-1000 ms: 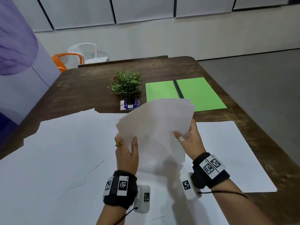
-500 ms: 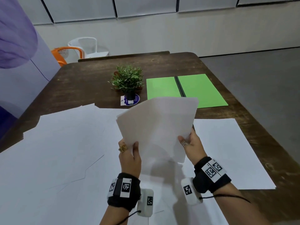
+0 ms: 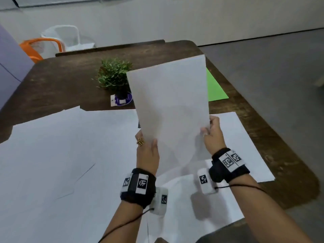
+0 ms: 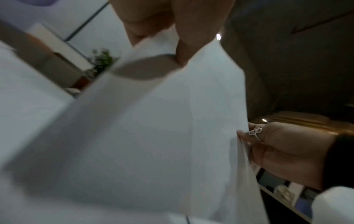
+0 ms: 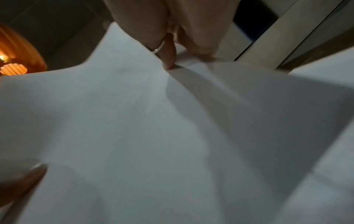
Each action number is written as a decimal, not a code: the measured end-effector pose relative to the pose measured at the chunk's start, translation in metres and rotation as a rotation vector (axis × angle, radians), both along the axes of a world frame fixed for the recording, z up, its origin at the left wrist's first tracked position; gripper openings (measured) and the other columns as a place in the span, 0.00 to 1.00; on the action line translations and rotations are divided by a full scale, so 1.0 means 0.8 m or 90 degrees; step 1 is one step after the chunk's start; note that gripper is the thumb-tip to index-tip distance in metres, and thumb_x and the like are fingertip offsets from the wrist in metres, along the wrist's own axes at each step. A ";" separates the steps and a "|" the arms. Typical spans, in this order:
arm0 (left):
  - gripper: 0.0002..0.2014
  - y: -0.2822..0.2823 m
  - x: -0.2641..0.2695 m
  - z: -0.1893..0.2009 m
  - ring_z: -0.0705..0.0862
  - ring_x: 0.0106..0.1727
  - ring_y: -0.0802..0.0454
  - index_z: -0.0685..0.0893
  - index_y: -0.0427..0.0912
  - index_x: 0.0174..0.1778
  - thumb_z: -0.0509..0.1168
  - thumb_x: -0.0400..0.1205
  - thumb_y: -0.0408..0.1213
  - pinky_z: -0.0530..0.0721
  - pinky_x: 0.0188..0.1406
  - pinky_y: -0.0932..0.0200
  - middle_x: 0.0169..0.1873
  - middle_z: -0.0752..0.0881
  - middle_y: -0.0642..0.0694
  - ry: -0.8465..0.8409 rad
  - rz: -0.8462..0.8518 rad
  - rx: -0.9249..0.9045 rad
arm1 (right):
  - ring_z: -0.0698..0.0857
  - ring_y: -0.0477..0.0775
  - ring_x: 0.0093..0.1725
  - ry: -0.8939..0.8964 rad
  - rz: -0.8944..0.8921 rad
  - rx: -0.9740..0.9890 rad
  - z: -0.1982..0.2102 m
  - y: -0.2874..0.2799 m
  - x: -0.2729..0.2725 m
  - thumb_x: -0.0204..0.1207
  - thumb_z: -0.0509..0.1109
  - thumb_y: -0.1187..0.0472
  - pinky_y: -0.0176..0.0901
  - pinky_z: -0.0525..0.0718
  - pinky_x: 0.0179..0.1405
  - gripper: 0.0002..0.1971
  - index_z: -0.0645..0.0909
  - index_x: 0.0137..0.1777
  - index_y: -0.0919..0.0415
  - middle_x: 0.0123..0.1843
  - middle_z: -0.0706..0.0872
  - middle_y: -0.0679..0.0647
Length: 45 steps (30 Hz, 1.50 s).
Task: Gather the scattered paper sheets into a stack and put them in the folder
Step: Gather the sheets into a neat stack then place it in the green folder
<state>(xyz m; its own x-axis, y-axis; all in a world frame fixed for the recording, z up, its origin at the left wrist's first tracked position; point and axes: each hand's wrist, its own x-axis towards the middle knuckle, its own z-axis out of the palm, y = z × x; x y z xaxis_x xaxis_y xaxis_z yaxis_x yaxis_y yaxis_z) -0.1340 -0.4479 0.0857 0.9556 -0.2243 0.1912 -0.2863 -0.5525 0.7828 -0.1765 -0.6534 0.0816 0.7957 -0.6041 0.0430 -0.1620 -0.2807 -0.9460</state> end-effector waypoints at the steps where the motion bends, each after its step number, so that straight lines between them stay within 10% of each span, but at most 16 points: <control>1: 0.16 -0.019 0.004 0.003 0.82 0.54 0.35 0.72 0.22 0.64 0.56 0.85 0.30 0.80 0.53 0.62 0.60 0.79 0.30 0.027 -0.053 0.036 | 0.79 0.55 0.53 0.010 -0.046 -0.020 0.004 -0.020 -0.002 0.76 0.55 0.79 0.43 0.74 0.53 0.21 0.66 0.66 0.62 0.50 0.80 0.50; 3: 0.21 -0.065 0.009 -0.002 0.81 0.58 0.32 0.66 0.25 0.71 0.59 0.85 0.32 0.79 0.59 0.48 0.60 0.80 0.29 0.115 -0.132 0.094 | 0.79 0.60 0.57 0.071 -0.122 -0.081 0.001 -0.060 -0.018 0.76 0.57 0.77 0.47 0.75 0.55 0.22 0.69 0.69 0.63 0.56 0.81 0.56; 11: 0.21 -0.196 -0.031 -0.073 0.84 0.54 0.36 0.71 0.30 0.65 0.69 0.79 0.35 0.84 0.51 0.51 0.57 0.82 0.32 0.310 -0.244 0.158 | 0.75 0.67 0.66 0.310 -0.228 -0.196 -0.067 -0.167 -0.100 0.75 0.58 0.77 0.49 0.72 0.66 0.24 0.75 0.71 0.63 0.64 0.79 0.69; 17: 0.37 -0.226 -0.039 -0.113 0.77 0.67 0.38 0.59 0.30 0.77 0.67 0.80 0.48 0.78 0.61 0.52 0.68 0.75 0.33 0.344 -0.275 0.289 | 0.63 0.66 0.77 0.526 -0.105 -0.233 -0.094 -0.197 -0.104 0.81 0.64 0.60 0.50 0.64 0.73 0.33 0.54 0.82 0.65 0.78 0.64 0.68; 21: 0.46 -0.186 -0.042 -0.104 0.67 0.69 0.41 0.41 0.42 0.83 0.57 0.79 0.63 0.73 0.64 0.49 0.71 0.66 0.39 0.196 -0.263 0.396 | 0.48 0.62 0.83 0.538 -0.029 -0.336 -0.092 -0.172 -0.104 0.78 0.67 0.49 0.51 0.51 0.81 0.41 0.48 0.83 0.62 0.84 0.49 0.61; 27: 0.52 -0.022 -0.006 -0.106 0.49 0.81 0.37 0.42 0.58 0.82 0.68 0.70 0.65 0.61 0.77 0.45 0.81 0.47 0.37 0.152 -0.140 0.515 | 0.71 0.54 0.75 0.265 0.310 -0.254 -0.085 -0.044 -0.074 0.79 0.67 0.62 0.22 0.57 0.66 0.21 0.74 0.73 0.60 0.76 0.72 0.58; 34: 0.60 0.079 -0.019 -0.141 0.26 0.78 0.32 0.24 0.66 0.74 0.58 0.59 0.81 0.45 0.72 0.22 0.75 0.20 0.41 0.360 -0.067 0.596 | 0.39 0.65 0.83 0.536 0.347 -0.350 -0.129 0.036 -0.016 0.79 0.62 0.41 0.52 0.43 0.82 0.46 0.36 0.83 0.62 0.83 0.37 0.67; 40: 0.60 0.087 -0.022 -0.140 0.26 0.78 0.36 0.25 0.65 0.75 0.53 0.57 0.84 0.41 0.73 0.25 0.75 0.20 0.44 0.368 -0.068 0.585 | 0.62 0.62 0.76 0.510 0.186 -0.338 -0.120 0.049 0.005 0.71 0.71 0.43 0.54 0.67 0.71 0.49 0.45 0.82 0.60 0.79 0.60 0.62; 45: 0.62 0.089 -0.026 -0.139 0.27 0.79 0.38 0.26 0.63 0.76 0.53 0.56 0.85 0.42 0.75 0.26 0.77 0.22 0.47 0.373 -0.055 0.577 | 0.77 0.62 0.68 0.447 0.107 -0.198 -0.100 0.029 0.021 0.74 0.71 0.57 0.47 0.75 0.63 0.28 0.68 0.73 0.62 0.68 0.79 0.62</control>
